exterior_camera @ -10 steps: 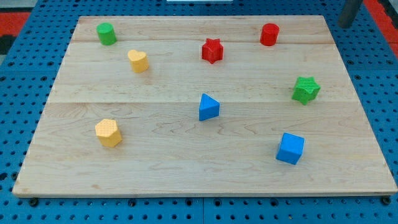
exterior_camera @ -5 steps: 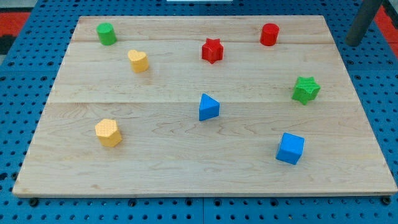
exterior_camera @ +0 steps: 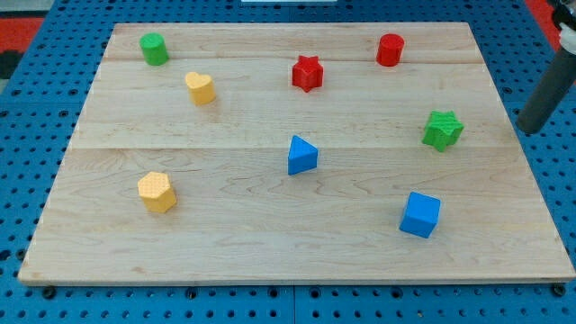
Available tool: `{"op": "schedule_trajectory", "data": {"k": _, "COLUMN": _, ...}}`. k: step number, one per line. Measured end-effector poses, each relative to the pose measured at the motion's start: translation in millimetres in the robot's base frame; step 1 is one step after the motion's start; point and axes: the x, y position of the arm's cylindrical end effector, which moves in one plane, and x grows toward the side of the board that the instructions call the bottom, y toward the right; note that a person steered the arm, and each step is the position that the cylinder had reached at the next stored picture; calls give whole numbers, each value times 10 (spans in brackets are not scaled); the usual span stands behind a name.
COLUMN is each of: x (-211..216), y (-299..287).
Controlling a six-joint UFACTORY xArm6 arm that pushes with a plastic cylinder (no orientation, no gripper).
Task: Push the red circle above red star
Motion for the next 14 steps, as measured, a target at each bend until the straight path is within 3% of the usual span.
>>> {"op": "schedule_trajectory", "data": {"k": 2, "x": -111, "y": -125}}
{"op": "schedule_trajectory", "data": {"k": 4, "x": -983, "y": -420}}
{"op": "schedule_trajectory", "data": {"k": 6, "x": -1211, "y": -602}}
{"op": "schedule_trajectory", "data": {"k": 7, "x": -1542, "y": -830}}
{"op": "schedule_trajectory", "data": {"k": 8, "x": -1655, "y": -1060}}
{"op": "schedule_trajectory", "data": {"k": 10, "x": -1805, "y": -2409}}
{"op": "schedule_trajectory", "data": {"k": 12, "x": -1687, "y": -1886}}
{"op": "schedule_trajectory", "data": {"k": 14, "x": -1678, "y": -2378}}
